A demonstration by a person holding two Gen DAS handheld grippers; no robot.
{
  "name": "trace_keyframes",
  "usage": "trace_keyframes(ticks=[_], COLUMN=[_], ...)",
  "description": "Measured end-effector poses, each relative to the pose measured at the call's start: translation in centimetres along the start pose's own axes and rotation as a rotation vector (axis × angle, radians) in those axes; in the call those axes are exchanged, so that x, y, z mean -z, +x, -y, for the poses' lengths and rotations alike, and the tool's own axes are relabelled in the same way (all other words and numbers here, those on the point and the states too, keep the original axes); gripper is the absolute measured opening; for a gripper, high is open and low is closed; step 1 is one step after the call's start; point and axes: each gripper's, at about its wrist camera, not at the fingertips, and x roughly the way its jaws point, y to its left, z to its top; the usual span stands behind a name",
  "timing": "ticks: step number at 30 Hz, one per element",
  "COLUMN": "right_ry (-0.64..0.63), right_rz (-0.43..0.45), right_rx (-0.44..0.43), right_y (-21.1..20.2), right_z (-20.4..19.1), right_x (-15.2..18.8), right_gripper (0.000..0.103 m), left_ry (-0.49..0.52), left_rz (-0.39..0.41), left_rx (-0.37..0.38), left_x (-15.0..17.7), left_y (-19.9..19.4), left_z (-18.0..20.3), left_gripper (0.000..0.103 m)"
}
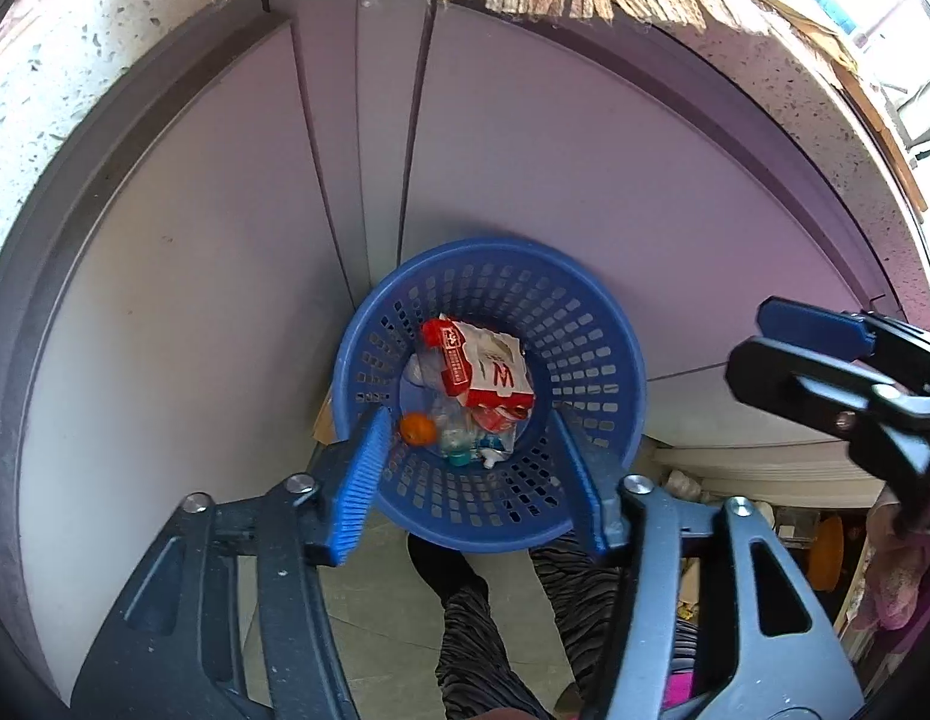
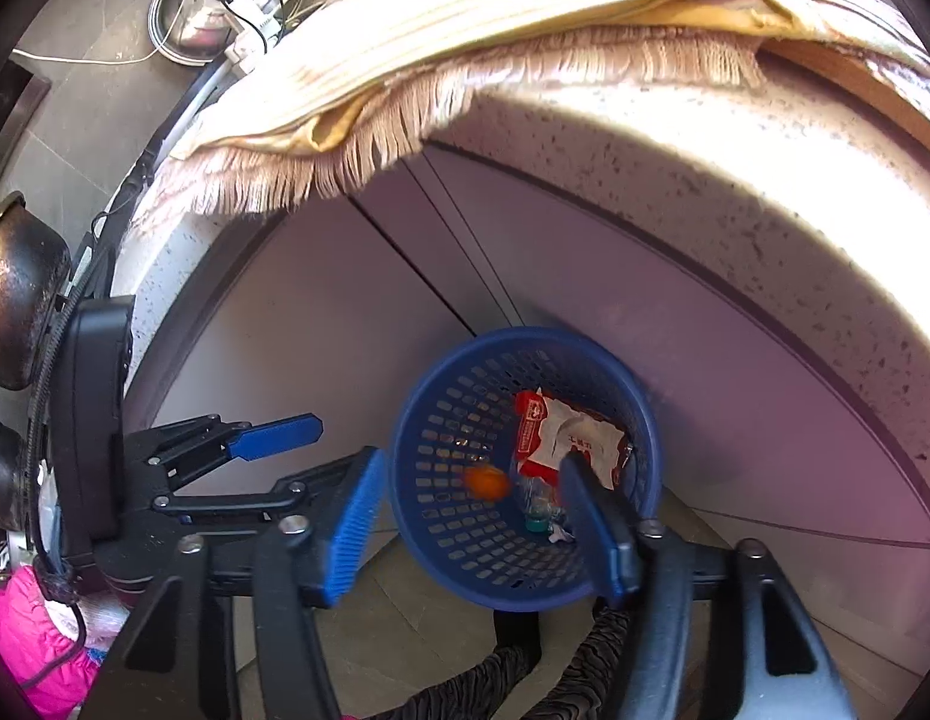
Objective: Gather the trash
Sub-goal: 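Open both tools to drop the orange and snack bag into the basket, then raise both tools back toward the tissue and round item on the cloth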
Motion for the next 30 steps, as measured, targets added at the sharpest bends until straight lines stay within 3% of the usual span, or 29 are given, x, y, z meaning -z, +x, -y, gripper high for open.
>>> trace_keyframes(ticks=[6,15,26,30], right_ry=[0.012,0.027,0.038,0.057], right_rz=[0.025,0.048,0.175,0.241], right_rx=[-0.003,-0.014,-0.045,-0.062], right_y=[-0.9,-2.5,-8.8,-11.4], right_z=[0.0,-0.2,-0.4,0.2], right_x=[-0.2,-0.4,-1.6,-3.4], right_gripper=[0.081,0.083,0.085,0.090], left_ry=[-0.005,0.000,-0.011,-0.008], left_rz=[0.004,0.050,0.196,0.261], left_rx=[0.003,-0.005,0.029,0.026], left_x=[0.3,0.4,-2.0,-3.9], left_y=[-0.2,-2.4,-8.3,-10.6], left_z=[-0.6,-0.9,-0.9,-0.3], left_gripper=[0.065,0.070,0.070,0.070])
